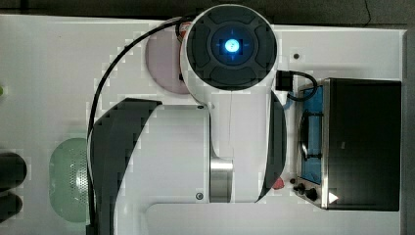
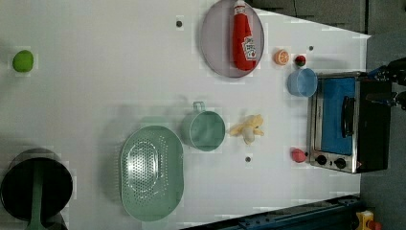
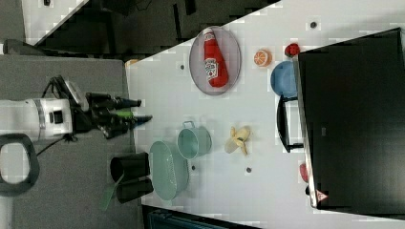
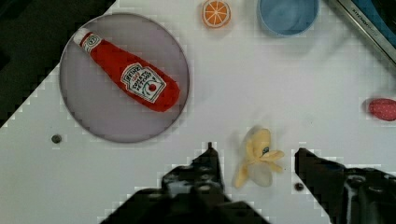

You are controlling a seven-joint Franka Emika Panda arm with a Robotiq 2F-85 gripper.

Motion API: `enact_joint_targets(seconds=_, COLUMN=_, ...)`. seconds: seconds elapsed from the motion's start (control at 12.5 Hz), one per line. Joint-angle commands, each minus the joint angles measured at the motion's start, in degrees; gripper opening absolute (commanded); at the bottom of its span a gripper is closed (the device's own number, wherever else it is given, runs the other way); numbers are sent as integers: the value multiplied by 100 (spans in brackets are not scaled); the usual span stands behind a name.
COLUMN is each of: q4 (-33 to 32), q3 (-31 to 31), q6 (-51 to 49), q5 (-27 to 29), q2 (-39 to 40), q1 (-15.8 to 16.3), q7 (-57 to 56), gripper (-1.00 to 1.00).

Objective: Pick banana from table and place on oven.

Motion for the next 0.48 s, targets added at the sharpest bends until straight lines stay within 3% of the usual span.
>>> enact_joint_targets(seconds=0.08, q4=-1325, q3=-148, q6=-1230, q5=8, q2=-2648, q1=-156, q7=-193, gripper=58)
enact_joint_targets(seconds=0.24, q4=-1330, q3=-148, q6=-1229, q5=8, q2=-2646, q1=-155, q7=-193, gripper=99)
enact_joint_targets(seconds=0.48, q4=-1454, q3=-131, q6=-1120, q5=8, q2=-2585, q1=-145, q7=-193, gripper=100)
